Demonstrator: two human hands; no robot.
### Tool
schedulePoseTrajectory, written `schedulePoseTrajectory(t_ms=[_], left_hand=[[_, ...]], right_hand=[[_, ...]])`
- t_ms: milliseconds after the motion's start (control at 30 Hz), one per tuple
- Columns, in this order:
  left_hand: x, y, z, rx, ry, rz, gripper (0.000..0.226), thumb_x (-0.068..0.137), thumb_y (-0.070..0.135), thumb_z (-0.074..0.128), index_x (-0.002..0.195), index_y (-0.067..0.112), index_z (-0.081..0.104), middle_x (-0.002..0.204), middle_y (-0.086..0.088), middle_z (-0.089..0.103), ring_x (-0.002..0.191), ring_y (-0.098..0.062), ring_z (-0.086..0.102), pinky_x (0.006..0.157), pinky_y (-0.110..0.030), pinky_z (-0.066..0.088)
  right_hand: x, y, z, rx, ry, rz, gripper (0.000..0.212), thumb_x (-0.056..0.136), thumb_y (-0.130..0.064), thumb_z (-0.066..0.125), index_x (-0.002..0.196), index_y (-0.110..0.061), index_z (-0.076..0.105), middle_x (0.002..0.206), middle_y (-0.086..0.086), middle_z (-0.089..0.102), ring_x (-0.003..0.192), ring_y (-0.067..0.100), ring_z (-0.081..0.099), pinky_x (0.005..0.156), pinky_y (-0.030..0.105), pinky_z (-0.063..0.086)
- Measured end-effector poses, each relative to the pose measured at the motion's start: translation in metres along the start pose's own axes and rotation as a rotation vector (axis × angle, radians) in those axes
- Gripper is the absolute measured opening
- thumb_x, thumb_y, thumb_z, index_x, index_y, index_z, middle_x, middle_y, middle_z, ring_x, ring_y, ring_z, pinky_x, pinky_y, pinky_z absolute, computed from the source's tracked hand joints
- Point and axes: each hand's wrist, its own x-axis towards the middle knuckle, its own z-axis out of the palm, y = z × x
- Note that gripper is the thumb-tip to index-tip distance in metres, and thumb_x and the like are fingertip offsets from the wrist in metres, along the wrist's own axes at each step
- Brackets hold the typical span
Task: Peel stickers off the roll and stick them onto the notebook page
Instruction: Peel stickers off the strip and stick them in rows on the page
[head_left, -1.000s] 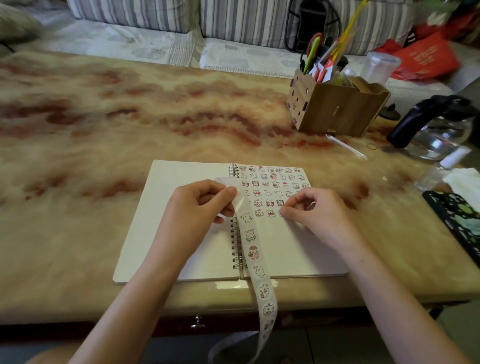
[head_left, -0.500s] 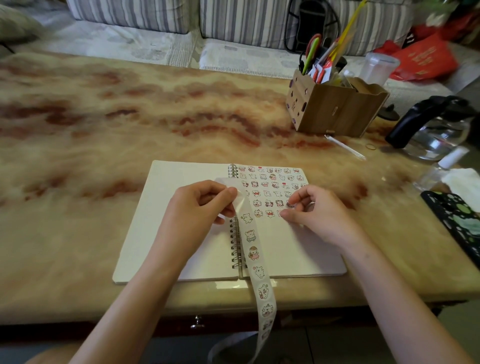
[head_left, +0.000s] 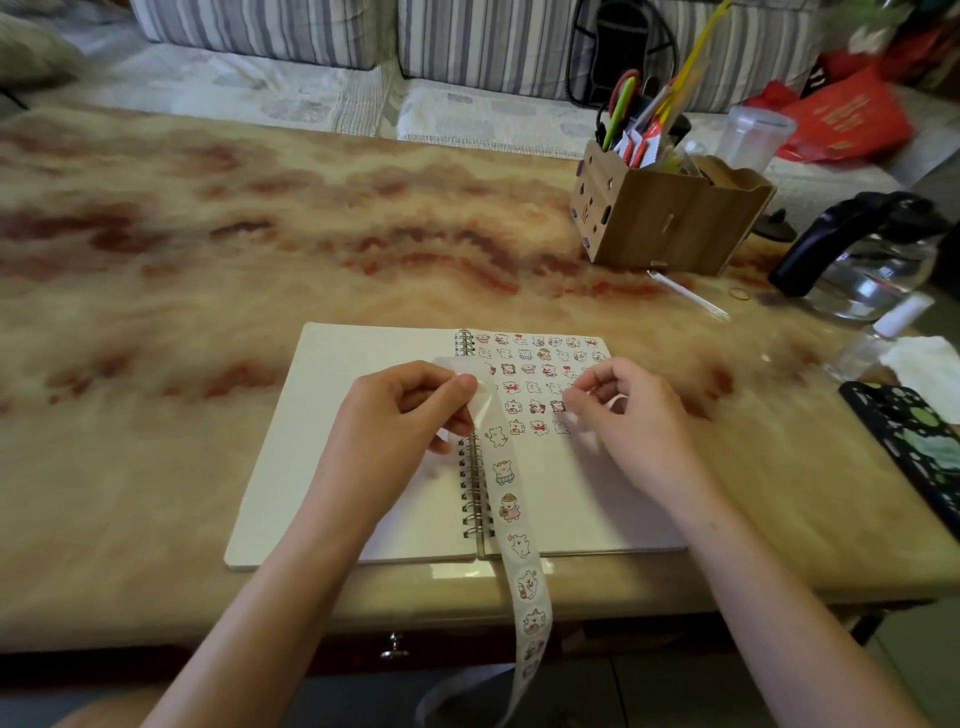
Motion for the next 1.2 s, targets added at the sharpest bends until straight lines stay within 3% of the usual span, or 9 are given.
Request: schedulePoseTrajectory(t_ms=[133,267,333,433,533,633,833,1200], left_hand=[[0.001,0.000,0.000,-0.014,0.012,0.015,0.012,0.089,0.015,0.062,0.082,0.009,0.070,0.065,0.000,0.070,0.059,-0.003,0.064,0.053,-0.016,0.050],[0.001,0.000,0.000,-0.007,0.023,0.044,0.011,0.088,0.015,0.062,0.082,0.011,0.069,0.063,0.004,0.070,0.059,-0.002,0.065,0.054,-0.015,0.050],[0.002,0.000,-0.001,-0.008,0.027,0.049,0.011,0.089,0.015,0.061,0.082,0.011,0.069,0.063,0.006,0.070,0.059,-0.002,0.065,0.054,-0.015,0.050],[0.002,-0.001,-0.001,-0.010,0.030,0.049,0.011,0.089,0.016,0.061,0.082,0.013,0.069,0.063,0.005,0.070,0.060,-0.002,0.065,0.053,-0.015,0.050],[0.002,-0.001,0.000,-0.011,0.025,0.044,0.017,0.090,0.020,0.059,0.080,0.014,0.070,0.066,0.001,0.071,0.062,-0.004,0.066,0.053,-0.016,0.050],[0.001,0.001,0.001,-0.022,-0.031,0.021,0.029,0.092,0.028,0.054,0.075,0.013,0.071,0.067,0.000,0.072,0.063,-0.006,0.067,0.055,-0.017,0.050],[0.000,0.000,0.002,0.003,-0.099,0.011,0.014,0.085,0.019,0.064,0.074,0.016,0.070,0.066,0.002,0.071,0.065,-0.005,0.066,0.057,-0.015,0.051],[0.000,-0.001,0.002,0.024,-0.078,0.020,0.013,0.085,0.019,0.065,0.076,0.013,0.072,0.069,-0.002,0.072,0.065,-0.005,0.066,0.056,-0.014,0.050]], right_hand=[[-0.022,-0.035,0.001,0.307,-0.157,-0.134,0.011,0.085,-0.029,0.066,0.086,-0.018,0.067,0.077,0.003,0.070,0.063,0.003,0.060,0.057,0.016,0.046],[-0.032,-0.047,0.007,0.416,-0.293,-0.136,0.012,0.077,-0.023,0.074,0.087,-0.020,0.068,0.080,0.002,0.073,0.073,0.017,0.068,0.067,0.035,0.051],[-0.032,-0.046,0.007,0.423,-0.302,-0.125,0.014,0.076,-0.012,0.076,0.087,-0.018,0.069,0.082,0.004,0.073,0.079,0.021,0.069,0.067,0.034,0.052],[-0.031,-0.045,0.006,0.451,-0.319,-0.107,0.017,0.076,-0.002,0.075,0.087,-0.015,0.071,0.078,0.003,0.073,0.073,0.014,0.068,0.062,0.022,0.052],[-0.031,-0.046,0.006,0.476,-0.313,-0.115,0.018,0.076,0.003,0.073,0.083,-0.014,0.071,0.072,0.001,0.072,0.068,0.010,0.067,0.061,0.019,0.052],[-0.031,-0.046,0.007,0.504,-0.266,-0.124,0.019,0.076,0.003,0.073,0.081,-0.016,0.071,0.072,0.001,0.073,0.067,0.010,0.067,0.064,0.019,0.053],[-0.031,-0.044,0.007,0.452,-0.230,-0.143,0.016,0.077,0.000,0.073,0.083,-0.015,0.073,0.076,0.005,0.074,0.070,0.010,0.068,0.066,0.019,0.054],[-0.032,-0.043,0.007,0.363,-0.215,-0.160,0.011,0.079,-0.003,0.072,0.081,-0.013,0.072,0.074,0.001,0.072,0.069,0.009,0.066,0.067,0.021,0.054]])
